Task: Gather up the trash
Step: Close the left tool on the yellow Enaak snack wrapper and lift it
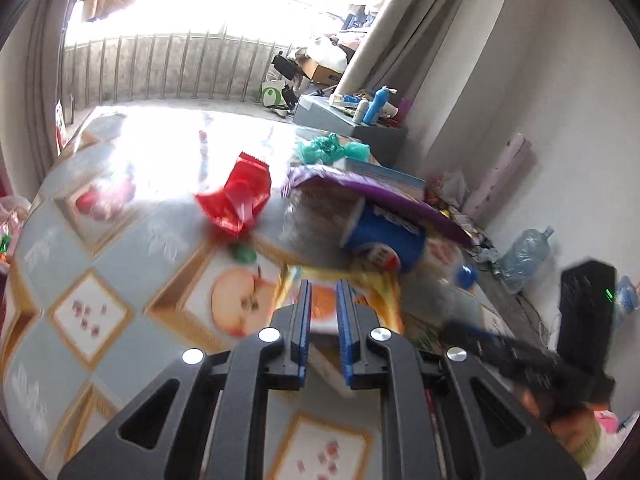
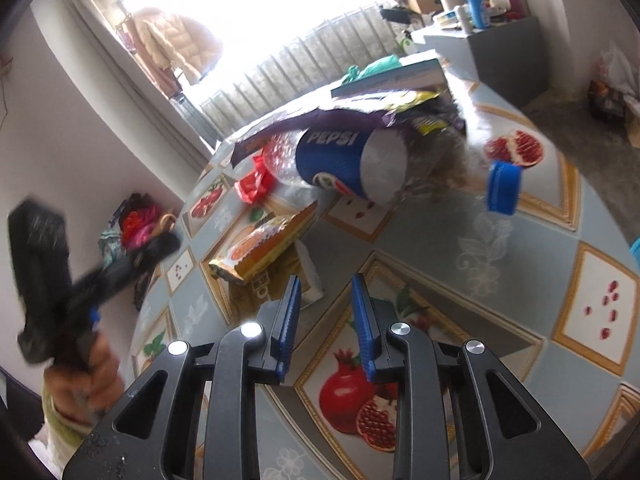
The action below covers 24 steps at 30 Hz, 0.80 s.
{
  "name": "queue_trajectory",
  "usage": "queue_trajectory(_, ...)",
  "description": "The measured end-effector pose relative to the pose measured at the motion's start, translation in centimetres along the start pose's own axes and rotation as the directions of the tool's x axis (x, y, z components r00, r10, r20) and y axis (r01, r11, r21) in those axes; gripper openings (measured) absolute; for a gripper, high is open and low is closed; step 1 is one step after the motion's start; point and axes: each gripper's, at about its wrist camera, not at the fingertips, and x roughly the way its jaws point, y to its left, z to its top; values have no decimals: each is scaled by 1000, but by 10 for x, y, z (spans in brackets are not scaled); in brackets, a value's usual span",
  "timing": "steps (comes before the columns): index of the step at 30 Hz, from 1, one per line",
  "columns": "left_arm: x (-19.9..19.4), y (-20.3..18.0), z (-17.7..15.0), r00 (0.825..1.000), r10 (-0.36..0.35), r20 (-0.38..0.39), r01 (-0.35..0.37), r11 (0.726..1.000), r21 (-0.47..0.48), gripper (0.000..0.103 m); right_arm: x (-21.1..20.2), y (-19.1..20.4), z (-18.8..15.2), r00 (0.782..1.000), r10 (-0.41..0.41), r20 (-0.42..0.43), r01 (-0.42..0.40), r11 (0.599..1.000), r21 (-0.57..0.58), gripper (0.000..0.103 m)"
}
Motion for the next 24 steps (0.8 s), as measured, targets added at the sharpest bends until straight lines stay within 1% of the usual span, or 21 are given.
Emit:
queue_trajectory(1, 13, 1, 4, 1000, 3, -19, -3, 1000, 20, 12, 3, 1, 0, 1000, 2, -7, -2, 1000, -4, 26)
queue_trajectory(2, 25, 4, 5, 998, 20, -55, -18, 999, 31, 12, 5, 1, -1, 1000, 1, -14, -1, 1000, -7, 26)
queue_trajectory(3, 42, 7, 6, 991, 52, -120, -48, 998, 37, 12, 7, 1, -2, 1000, -1, -22, 0, 1000, -8, 26)
queue_trajectory(4, 57, 11, 4, 981, 63, -181, -58, 998, 31, 12, 8, 0, -2, 1000, -2, -28, 2, 1000, -7, 26)
queue_trajectory(5, 65, 11, 0, 975, 47, -215, -43, 999, 21, 12, 9, -1, -3, 999, -4, -32, 4, 1000, -6, 25)
queue_trajectory(7, 61, 5, -6, 979, 15, -203, -9, 1000, 30, 12, 9, -4, -4, 999, -8, -37, 7, 1000, -5, 25)
queue_trajectory(8, 58, 1, -11, 978, -3, -210, 9, 999, 32, 12, 8, -6, -4, 999, -10, -38, 10, 1000, -5, 25)
queue_trajectory(11, 51, -6, -23, 970, -52, -236, 53, 999, -2, 12, 6, -15, -4, 999, -13, -40, 14, 1000, 9, 25)
queue_trajectory(15, 42, -19, -38, 963, -84, -255, 78, 996, -36, 12, 2, -26, -6, 999, -13, -53, 15, 999, 30, 25)
queue_trajectory(17, 38, -26, -47, 955, -136, -265, 117, 990, -83, 12, -4, -30, -6, 999, -16, -45, 18, 999, 42, 25)
queue_trajectory(18, 36, -30, -52, 946, -173, -273, 148, 983, -109, 12, -5, -31, -5, 999, -19, -39, 21, 999, 48, 25)
queue_trajectory(19, 35, -36, -57, 939, -202, -278, 174, 977, -121, 12, -9, -35, -5, 999, -25, -31, 26, 998, 57, 25)
queue_trajectory(20, 32, -40, -61, 937, -214, -276, 187, 975, -120, 12, -14, -39, -5, 999, -31, -23, 33, 997, 66, 25)
queue_trajectory(21, 28, -46, -63, 939, -216, -267, 193, 975, -110, 12, -20, -44, -4, 999, -37, -14, 38, 996, 77, 25)
queue_trajectory(24, 16, -54, -65, 955, -194, -225, 185, 981, -63, 12, -37, -52, -3, 999, -39, 7, 38, 996, 84, 25)
